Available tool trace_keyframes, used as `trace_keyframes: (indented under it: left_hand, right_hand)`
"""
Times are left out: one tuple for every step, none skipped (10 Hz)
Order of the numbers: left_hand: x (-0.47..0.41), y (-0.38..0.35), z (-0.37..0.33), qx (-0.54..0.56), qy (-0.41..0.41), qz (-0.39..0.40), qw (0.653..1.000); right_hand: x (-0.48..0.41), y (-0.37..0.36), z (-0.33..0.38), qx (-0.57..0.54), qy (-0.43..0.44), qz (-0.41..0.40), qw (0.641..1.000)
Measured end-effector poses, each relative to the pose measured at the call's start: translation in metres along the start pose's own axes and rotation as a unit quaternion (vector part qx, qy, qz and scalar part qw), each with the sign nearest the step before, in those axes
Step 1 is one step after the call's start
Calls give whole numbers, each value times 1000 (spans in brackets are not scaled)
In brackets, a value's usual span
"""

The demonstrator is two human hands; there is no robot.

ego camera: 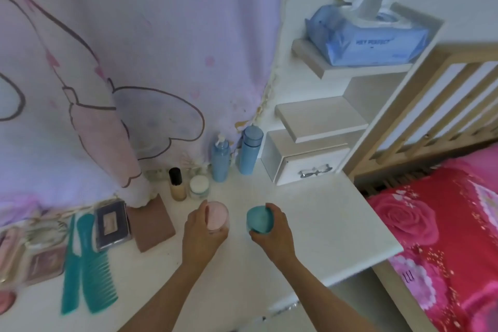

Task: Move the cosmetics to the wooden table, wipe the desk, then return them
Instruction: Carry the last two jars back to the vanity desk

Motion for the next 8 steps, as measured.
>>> trace_keyframes:
  left_hand:
    - [-23,-13,-14,-1,1,1,1000]
    - [-39,-27,-24,-20,-6,0,1000]
    - [-45,-37,-24,-58,-41,-16,997]
    - [-59,-45,-18,-90,-65,-35,993]
    - [-61,-45,-22,-93,-62,-36,993]
    - [-61,-46,-22,-78,-21,-40,996]
    - [-57,-45,-27,-95,-2,-30,995]
    - [-47,-34,-34,-148,-29,-81,985]
  right_hand:
    - [-42,-6,-1,6,-17,4,1000]
    - [-77,-11,-6,19,-37,10,999]
    - [-101,-19,-16,49,-32,39,998]
    - [-118,-25,-20,49,-34,50,997]
    - [-130,-30,-22,60,-16,61,996]
    - [-134,-30,-19,65,-7,85,994]
    - [-130,-27,-19,88,21,109,990]
    - [-117,-13,-9,107,83,100,986]
Point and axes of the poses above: each hand's wrist, its own x-axis away from the middle knuckle, its own y-axis out of the back of the hand, z = x × y, the point moved 6 cm from there along -x, towards the middle knuckle, and after that the axes turned 14 degrees about y, right-handed, at the moved point
